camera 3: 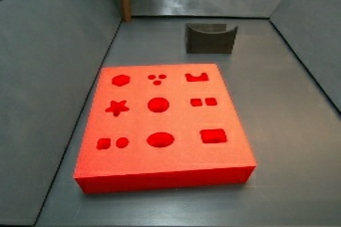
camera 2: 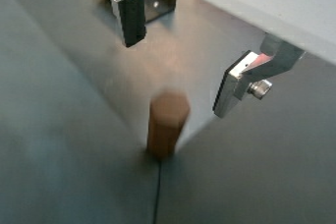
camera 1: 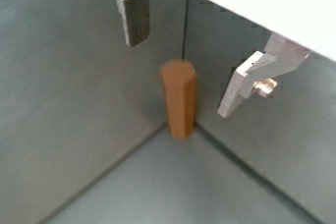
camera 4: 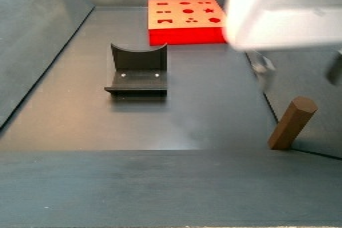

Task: Pick up the hexagon object. Move up. Move to above the board. Insert the hexagon object.
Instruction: Pick up the hexagon object.

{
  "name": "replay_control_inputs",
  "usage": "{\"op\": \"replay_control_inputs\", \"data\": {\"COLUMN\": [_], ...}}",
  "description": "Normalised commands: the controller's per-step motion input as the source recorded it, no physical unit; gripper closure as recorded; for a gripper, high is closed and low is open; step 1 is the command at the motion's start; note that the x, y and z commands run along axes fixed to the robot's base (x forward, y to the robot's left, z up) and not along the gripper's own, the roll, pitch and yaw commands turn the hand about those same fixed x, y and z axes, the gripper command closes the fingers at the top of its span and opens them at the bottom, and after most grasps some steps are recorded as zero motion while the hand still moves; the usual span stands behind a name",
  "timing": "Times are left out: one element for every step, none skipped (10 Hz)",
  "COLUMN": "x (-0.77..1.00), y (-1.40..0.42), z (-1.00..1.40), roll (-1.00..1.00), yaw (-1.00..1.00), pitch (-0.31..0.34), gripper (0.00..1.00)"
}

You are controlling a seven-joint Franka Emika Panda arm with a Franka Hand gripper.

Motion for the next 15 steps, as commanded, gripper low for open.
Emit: {"op": "replay_control_inputs", "data": {"x": [-0.33, -0.28, -0.08, 0.04, 0.03, 0.36, 0.34, 0.26, 0.38, -0.19, 0.03, 0.0, 0.0, 0.0, 0.0], "y": [0.49, 0.02, 0.01, 0.0, 0.0, 0.06, 0.03, 0.02, 0.02, 0.0, 0.0, 0.0, 0.0, 0.0, 0.0], "z": [-0.44, -0.67, -0.73, -0.79, -0.81, -0.85, -0.83, -0.84, -0.75, 0.0, 0.0, 0.0, 0.0, 0.0, 0.0], "roll": [-0.14, 0.0, 0.0, 0.0, 0.0, 0.0, 0.0, 0.0, 0.0, -0.04, 0.0, 0.0, 0.0, 0.0, 0.0], "yaw": [0.21, 0.0, 0.03, 0.05, 0.0, 0.0, 0.0, 0.0, 0.05, 0.0, 0.0, 0.0, 0.0, 0.0, 0.0], "pitch": [-0.167, -0.307, -0.267, -0.221, -0.219, -0.169, -0.174, -0.18, -0.061, -0.164, 0.034, 0.006, 0.0, 0.0, 0.0], "gripper": [0.0, 0.0, 0.0, 0.0, 0.0, 0.0, 0.0, 0.0, 0.0, 0.0, 0.0, 0.0, 0.0, 1.0, 1.0]}}
